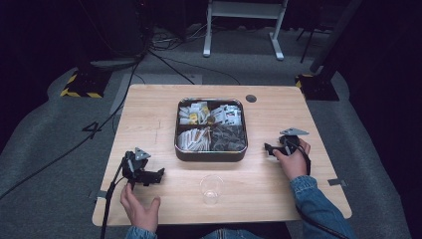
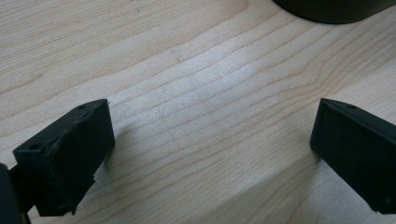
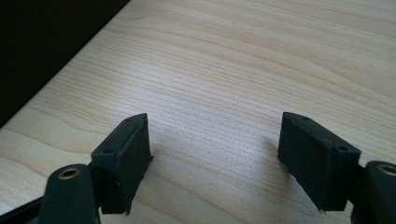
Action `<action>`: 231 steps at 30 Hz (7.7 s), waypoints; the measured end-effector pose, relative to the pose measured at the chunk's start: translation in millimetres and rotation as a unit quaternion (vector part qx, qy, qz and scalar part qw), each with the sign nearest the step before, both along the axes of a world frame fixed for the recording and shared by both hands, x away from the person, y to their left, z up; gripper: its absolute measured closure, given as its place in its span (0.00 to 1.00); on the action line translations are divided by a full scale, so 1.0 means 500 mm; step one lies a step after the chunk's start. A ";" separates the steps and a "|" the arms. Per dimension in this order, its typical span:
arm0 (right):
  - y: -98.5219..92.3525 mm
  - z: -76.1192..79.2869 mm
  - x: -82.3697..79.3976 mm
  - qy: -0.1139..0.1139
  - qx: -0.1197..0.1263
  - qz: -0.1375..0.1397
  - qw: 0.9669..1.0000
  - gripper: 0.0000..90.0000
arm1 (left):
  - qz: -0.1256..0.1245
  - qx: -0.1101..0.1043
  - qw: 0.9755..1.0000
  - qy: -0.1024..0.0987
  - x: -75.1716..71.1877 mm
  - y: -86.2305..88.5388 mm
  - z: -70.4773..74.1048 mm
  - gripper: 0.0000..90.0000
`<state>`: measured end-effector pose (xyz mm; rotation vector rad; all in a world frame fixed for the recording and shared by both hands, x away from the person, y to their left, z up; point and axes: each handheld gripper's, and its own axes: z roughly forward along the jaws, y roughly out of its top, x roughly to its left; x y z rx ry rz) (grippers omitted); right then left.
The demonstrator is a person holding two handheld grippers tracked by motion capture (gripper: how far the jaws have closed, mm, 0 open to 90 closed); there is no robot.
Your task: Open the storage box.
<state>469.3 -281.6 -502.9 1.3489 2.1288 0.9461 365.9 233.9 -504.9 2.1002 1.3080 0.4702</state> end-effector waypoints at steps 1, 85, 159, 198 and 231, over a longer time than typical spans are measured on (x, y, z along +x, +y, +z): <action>0.000 0.000 0.000 -0.001 -0.001 0.001 1.000 0.28 | 0.000 0.000 1.000 0.000 0.000 0.000 0.000 0.00; 0.209 0.202 0.055 -0.014 0.081 0.118 0.990 0.33 | -0.005 -0.001 1.000 0.000 0.009 0.014 -0.001 0.00; 0.417 0.136 0.101 -0.014 0.031 0.149 0.988 0.65 | -0.008 -0.004 1.000 0.002 0.011 0.016 -0.001 0.00; 0.277 0.264 0.007 -0.073 0.058 0.178 0.980 0.65 | -0.010 -0.003 1.000 0.001 0.011 0.016 -0.001 0.00; 0.041 0.274 -0.002 -0.084 0.043 0.108 0.990 0.65 | -0.009 -0.004 1.000 0.001 0.011 0.016 -0.001 0.00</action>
